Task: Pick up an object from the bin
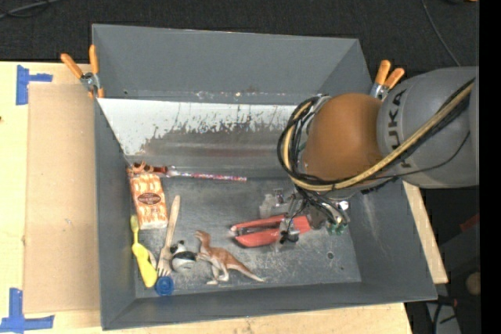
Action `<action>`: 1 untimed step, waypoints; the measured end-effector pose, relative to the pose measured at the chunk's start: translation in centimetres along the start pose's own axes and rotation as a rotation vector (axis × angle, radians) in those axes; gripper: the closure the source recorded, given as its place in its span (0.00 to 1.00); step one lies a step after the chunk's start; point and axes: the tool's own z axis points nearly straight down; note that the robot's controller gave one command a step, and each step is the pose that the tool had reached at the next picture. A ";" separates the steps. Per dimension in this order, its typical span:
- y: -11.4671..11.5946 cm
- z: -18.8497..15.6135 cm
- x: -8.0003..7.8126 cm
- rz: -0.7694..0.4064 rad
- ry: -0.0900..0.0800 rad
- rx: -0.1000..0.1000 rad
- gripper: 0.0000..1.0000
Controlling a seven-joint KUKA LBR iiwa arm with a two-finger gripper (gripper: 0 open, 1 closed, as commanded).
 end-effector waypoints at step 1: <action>-0.2 -2.8 0.8 -0.016 0.014 -0.003 1.00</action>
Offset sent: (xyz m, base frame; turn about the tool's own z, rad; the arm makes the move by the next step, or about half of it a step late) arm 0.0258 0.0309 -0.0301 -0.0736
